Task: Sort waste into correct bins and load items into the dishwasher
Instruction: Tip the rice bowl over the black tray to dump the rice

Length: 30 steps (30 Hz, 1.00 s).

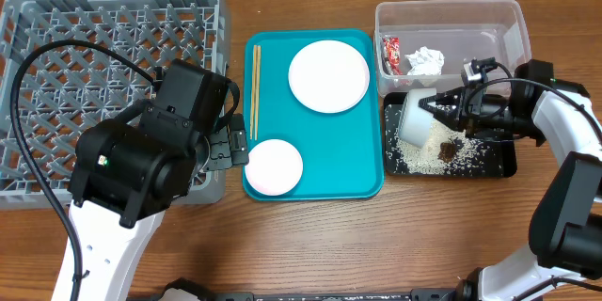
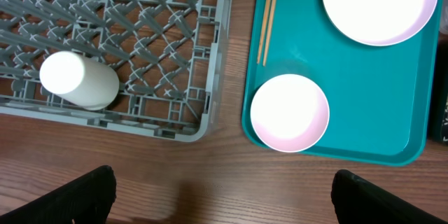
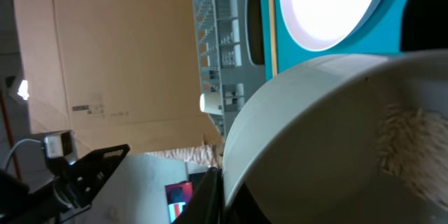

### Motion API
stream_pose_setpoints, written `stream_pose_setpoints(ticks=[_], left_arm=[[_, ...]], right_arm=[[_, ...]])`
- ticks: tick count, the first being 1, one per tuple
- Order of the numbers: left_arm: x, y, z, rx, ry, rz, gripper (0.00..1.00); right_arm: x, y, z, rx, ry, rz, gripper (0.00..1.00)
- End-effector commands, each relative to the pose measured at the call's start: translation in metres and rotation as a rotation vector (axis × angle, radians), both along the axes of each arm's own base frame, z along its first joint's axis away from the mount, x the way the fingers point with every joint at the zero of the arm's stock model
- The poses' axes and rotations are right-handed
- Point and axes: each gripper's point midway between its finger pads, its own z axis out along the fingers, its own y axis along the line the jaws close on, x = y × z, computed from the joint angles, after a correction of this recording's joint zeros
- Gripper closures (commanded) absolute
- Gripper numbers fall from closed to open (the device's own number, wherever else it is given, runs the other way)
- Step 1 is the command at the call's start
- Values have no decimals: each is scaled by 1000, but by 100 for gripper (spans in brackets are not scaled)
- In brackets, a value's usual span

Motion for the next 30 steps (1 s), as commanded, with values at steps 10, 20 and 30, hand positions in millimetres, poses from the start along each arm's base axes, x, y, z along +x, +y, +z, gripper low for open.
stream_pose_setpoints(ticks=[10, 20, 30], left_arm=[[2, -1, 1, -3, -8, 10, 0], [3, -1, 2, -5, -13, 9, 0], [6, -3, 3, -10, -25, 9, 0]], right_arm=[[-1, 1, -3, -1, 99, -16, 96], [-7, 6, 20, 54, -81, 19, 96], [-4, 0, -14, -105, 170, -31, 96]])
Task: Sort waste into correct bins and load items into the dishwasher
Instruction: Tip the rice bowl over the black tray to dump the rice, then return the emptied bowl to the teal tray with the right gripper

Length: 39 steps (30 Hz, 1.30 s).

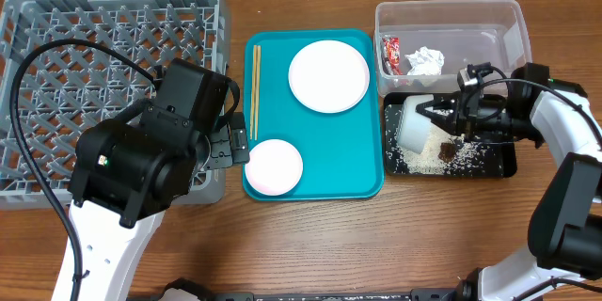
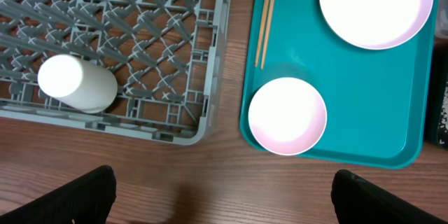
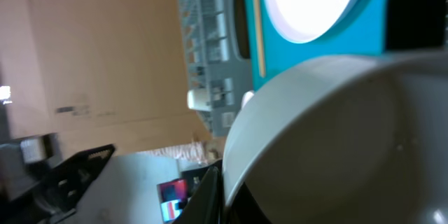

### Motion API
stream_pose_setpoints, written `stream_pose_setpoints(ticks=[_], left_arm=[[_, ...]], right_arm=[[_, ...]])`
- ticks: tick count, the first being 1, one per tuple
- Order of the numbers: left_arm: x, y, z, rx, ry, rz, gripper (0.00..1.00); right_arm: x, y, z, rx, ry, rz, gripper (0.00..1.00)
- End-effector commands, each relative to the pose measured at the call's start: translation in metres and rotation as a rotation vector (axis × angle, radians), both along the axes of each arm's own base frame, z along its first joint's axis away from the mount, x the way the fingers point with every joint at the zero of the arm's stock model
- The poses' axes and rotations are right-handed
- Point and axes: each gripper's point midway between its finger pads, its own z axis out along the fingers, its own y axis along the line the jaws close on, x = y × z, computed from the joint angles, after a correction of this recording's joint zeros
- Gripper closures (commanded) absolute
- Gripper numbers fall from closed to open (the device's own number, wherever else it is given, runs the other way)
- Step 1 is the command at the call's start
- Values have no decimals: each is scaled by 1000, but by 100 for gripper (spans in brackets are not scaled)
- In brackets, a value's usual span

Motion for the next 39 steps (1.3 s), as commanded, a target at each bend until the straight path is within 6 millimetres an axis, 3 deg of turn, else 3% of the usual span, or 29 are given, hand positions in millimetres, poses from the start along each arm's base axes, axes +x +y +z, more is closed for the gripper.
stream_pose_setpoints(ticks=[1, 3, 4, 13, 17, 21, 24, 27, 32, 39], left_arm=[[4, -2, 2, -6, -16, 9, 0], [3, -2, 2, -4, -15, 6, 0], [3, -1, 2, -3, -14, 5, 0], [3, -2, 2, 3, -13, -6, 0], [3, -2, 2, 3, -13, -7, 0], [3, -2, 2, 3, -13, -7, 0], [3, -1, 2, 3, -14, -6, 0], [5, 0, 3, 12, -22, -1, 0], [5, 1, 3, 13, -22, 1, 0], [2, 2, 5, 7, -28, 7, 0]], right_arm=[[-1, 2, 13, 36, 62, -26, 96], [-6, 11, 48, 163, -156, 21, 96], [-8, 12, 53, 164, -208, 29, 96], [-11, 2, 5, -103, 79, -2, 96], [-11, 4, 14, -146, 39, 14, 96], [-11, 12, 37, -314, -69, 61, 96], [-16, 30, 56, -469, -159, 119, 96], [-21, 57, 58, -624, -167, 140, 96], [-36, 103, 25, -889, -157, 185, 96], [-44, 146, -15, -1131, -205, 159, 96]])
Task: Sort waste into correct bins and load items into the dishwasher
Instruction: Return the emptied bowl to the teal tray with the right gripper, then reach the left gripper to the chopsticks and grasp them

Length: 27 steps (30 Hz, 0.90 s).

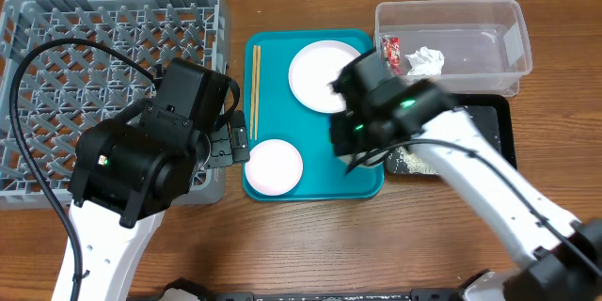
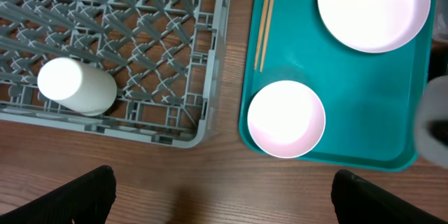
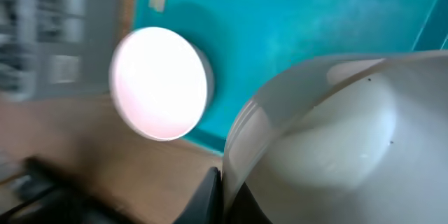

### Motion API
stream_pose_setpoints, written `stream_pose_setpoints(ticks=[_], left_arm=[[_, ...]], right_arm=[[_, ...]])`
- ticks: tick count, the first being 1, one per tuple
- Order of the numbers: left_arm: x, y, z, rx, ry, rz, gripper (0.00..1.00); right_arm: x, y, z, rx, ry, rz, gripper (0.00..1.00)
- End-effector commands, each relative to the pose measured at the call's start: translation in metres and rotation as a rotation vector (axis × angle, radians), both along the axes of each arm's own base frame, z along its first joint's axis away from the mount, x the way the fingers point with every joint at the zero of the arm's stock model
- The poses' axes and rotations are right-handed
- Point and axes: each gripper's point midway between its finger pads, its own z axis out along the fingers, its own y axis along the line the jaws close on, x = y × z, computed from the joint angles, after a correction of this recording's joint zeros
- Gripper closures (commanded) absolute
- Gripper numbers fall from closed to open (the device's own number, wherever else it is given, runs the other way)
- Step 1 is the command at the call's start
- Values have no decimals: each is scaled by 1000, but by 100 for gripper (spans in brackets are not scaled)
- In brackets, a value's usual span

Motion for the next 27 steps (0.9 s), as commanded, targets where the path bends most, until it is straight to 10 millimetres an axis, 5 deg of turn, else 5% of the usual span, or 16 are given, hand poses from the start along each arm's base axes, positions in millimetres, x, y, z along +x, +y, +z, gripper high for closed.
stream_pose_setpoints(ticks=[1, 10, 11, 12, 13, 16, 21, 27], left_arm=[[0, 2, 6, 1, -28, 10, 0], [-7, 4, 26, -52, -130, 14, 0], [-8, 5, 27, -53, -133, 14, 0], [-8, 5, 27, -54, -134, 15, 0], [-8, 4, 28, -58, -134, 12, 0], [-2, 0, 28, -71, -145, 8, 0], [18, -22, 30, -108, -169, -86, 0], [52, -42, 3, -77, -98, -134, 0]], right_arm=[[15, -4, -22, -163, -84, -112, 96], [20, 14, -74, -215, -12, -98, 96], [20, 14, -74, -216, -13, -95, 94], [21, 14, -70, -212, -18, -95, 82], [23, 15, -66, -206, -26, -93, 66], [30, 18, -41, -179, -72, -80, 40], [45, 2, 20, -117, -151, -145, 35], [69, -73, 92, -31, -222, -392, 34]])
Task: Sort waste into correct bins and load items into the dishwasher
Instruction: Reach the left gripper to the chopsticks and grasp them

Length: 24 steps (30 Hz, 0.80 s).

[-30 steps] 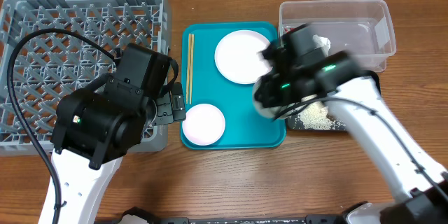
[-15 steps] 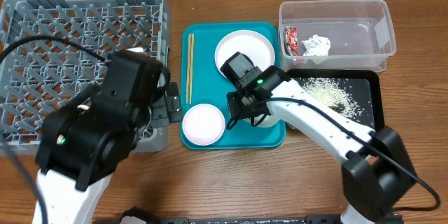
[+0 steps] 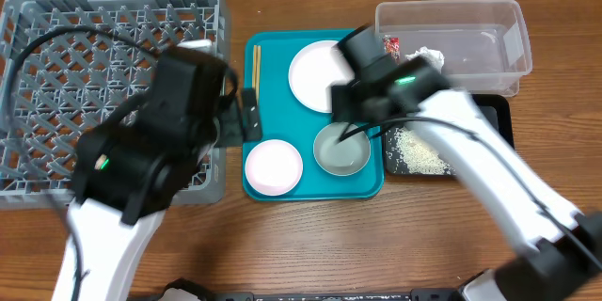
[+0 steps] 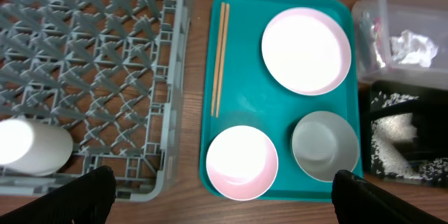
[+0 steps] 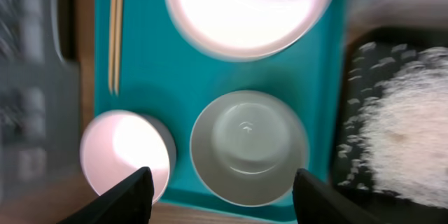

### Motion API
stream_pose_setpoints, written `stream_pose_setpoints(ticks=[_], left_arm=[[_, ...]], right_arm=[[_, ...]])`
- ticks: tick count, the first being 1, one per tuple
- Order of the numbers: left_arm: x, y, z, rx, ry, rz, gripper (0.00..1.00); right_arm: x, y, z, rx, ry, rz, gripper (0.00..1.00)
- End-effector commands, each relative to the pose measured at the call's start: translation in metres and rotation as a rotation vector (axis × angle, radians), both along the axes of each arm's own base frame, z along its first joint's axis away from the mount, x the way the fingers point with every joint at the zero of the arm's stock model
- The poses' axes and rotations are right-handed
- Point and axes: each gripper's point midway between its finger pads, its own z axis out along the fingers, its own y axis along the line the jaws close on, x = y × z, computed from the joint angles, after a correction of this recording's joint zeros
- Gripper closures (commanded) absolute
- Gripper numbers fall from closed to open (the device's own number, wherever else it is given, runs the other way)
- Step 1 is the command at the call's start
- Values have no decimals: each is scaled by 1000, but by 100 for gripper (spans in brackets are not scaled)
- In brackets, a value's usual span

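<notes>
A grey bowl (image 3: 341, 149) stands upright and empty on the front right corner of the teal tray (image 3: 277, 66), next to a pink bowl (image 3: 274, 166). My right gripper (image 5: 225, 201) hangs open just above the grey bowl (image 5: 248, 147), holding nothing. A pink plate (image 3: 315, 71) and a pair of chopsticks (image 3: 254, 85) also lie on the tray. My left gripper (image 4: 224, 203) is open and high above the tray's front edge. The grey dish rack (image 3: 56, 47) at the left holds a white cup (image 4: 31, 147).
A clear bin (image 3: 470, 19) at the back right holds a crumpled paper and a red wrapper. In front of it a black tray (image 3: 489, 141) carries spilled rice (image 3: 419, 150). Bare wooden table runs along the front.
My right gripper held the grey bowl over the teal tray; now the bowl rests on the tray and the gripper is open above it. The left wrist camera now sits farther right, taking in both bins.
My right gripper first held the bowl tipped over the black tray with rice inside. Then the bowl looked empty, still over that tray. Then it was over the teal tray. Now it stands on the tray beside the pink bowl, released.
</notes>
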Motion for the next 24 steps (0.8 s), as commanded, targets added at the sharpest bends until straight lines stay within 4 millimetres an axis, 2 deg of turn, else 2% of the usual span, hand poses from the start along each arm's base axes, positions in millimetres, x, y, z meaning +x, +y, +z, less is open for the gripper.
stream_pose_setpoints(ticks=[1, 5, 9, 12, 14, 15, 17, 18, 19, 20, 21, 24], left_arm=[[21, -16, -25, 38, 78, -54, 0], [51, -30, -65, 76, 168, -54, 0], [78, -40, -112, 78, 266, 13, 10], [96, -46, -145, 51, 322, 51, 32], [109, -53, -163, 26, 341, 37, 40], [115, -55, -171, 26, 345, 19, 47], [126, -53, -187, 54, 353, 5, 68], [130, -51, -195, 64, 359, 9, 70], [133, -48, -203, 76, 368, 20, 67], [137, -45, -212, 91, 376, 31, 55], [139, -43, -217, 103, 381, 38, 53], [145, -32, -240, 154, 406, 65, 51]], right_arm=[[15, -47, 59, 77, -127, -149, 31], [20, -92, 81, 99, -176, -256, 28], [15, -117, 78, 80, -146, -319, 28], [11, -119, 74, 63, -124, -313, 27], [10, -120, 73, 57, -121, -306, 27], [9, -120, 73, 57, -119, -307, 27], [9, -120, 73, 56, -118, -307, 27], [9, -120, 72, 56, -117, -307, 27], [9, -120, 72, 56, -117, -307, 27], [8, -120, 72, 55, -114, -307, 27], [8, -120, 72, 55, -114, -307, 27], [8, -120, 72, 54, -112, -307, 27]])
